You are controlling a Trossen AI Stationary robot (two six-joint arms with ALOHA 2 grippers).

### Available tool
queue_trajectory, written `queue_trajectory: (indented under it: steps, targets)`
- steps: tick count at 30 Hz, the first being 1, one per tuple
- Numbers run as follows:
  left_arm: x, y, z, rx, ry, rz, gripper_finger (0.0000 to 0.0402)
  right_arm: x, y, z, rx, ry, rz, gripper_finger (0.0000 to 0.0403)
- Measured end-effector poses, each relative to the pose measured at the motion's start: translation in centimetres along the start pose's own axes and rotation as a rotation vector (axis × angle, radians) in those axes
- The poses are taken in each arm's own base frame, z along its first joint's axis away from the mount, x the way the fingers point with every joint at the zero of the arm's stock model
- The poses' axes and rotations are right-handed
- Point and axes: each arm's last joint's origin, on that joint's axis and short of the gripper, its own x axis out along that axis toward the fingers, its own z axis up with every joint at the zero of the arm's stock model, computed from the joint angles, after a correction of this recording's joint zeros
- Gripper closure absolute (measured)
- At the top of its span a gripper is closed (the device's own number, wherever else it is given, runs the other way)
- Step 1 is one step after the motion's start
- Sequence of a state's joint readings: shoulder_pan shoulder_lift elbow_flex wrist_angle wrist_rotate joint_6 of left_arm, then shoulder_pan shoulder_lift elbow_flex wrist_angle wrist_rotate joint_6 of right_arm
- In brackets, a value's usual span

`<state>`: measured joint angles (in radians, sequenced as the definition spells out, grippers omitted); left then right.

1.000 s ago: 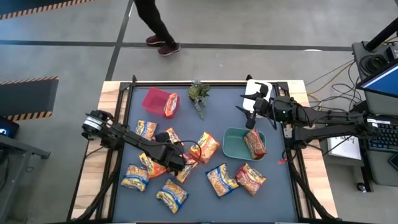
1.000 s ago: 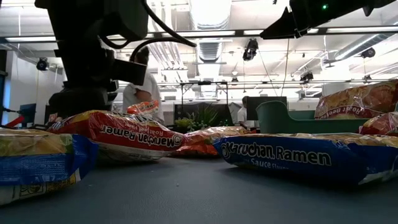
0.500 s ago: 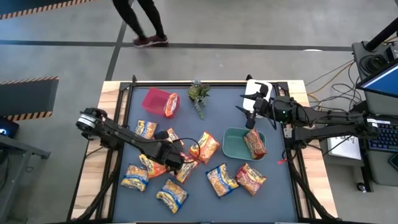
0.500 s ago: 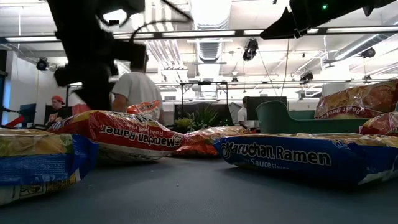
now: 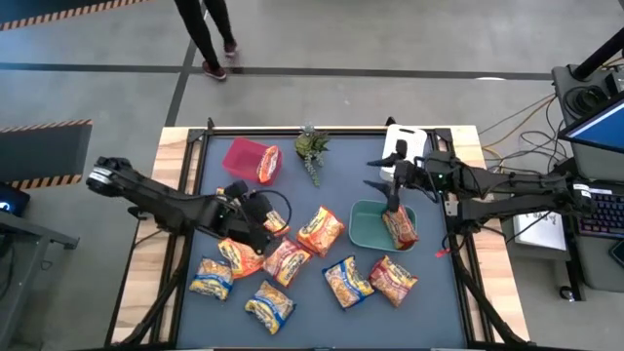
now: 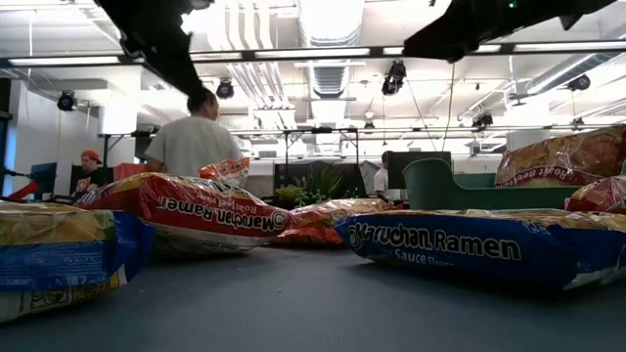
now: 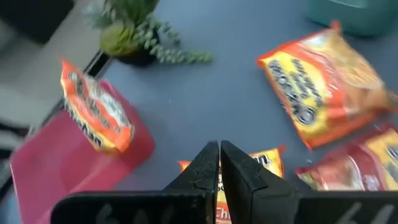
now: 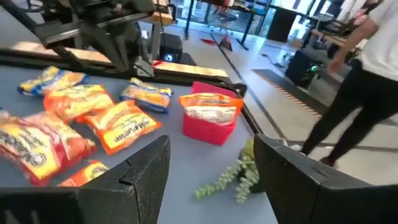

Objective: Sort Maruchan noodles
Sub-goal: Put the orange noodle pack into the red bin

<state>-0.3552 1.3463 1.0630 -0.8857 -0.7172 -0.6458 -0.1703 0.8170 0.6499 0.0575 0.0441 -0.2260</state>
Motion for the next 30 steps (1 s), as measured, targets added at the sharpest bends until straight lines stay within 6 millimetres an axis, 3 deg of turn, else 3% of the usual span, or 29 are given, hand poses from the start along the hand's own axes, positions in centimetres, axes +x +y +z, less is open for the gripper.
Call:
queue_trajectory:
  steps: [4, 8, 19, 26, 30]
  targets:
    - [-0.7, -0.3, -1.0, 0.089, -0.006, -0.027, 0.0402, 1.7, -0.1, 0.7, 0.05, 0.022, 0.004, 0.0199]
    - [-0.2, -0.8, -2.8, 0.065, 0.015, -0.03, 0.0402, 4.3, 0.1, 0.5, 0.085, 0.085, 0.034, 0.0219]
    - [2.7, -1.8, -7.7, -0.013, 0.04, -0.061, 0.0402, 13.9, 1.6, -0.9, 0.156, 0.232, 0.302, 0.0321]
    - [4.2, -1.4, -10.0, -0.022, 0.044, -0.042, 0.0402, 20.3, 3.7, -1.9, 0.155, 0.29, 0.352, 0.0371]
    - [4.7, -1.3, -10.7, -0.042, 0.016, -0.026, 0.0401, 23.0, 5.6, -2.1, 0.14, 0.279, 0.484, 0.0383]
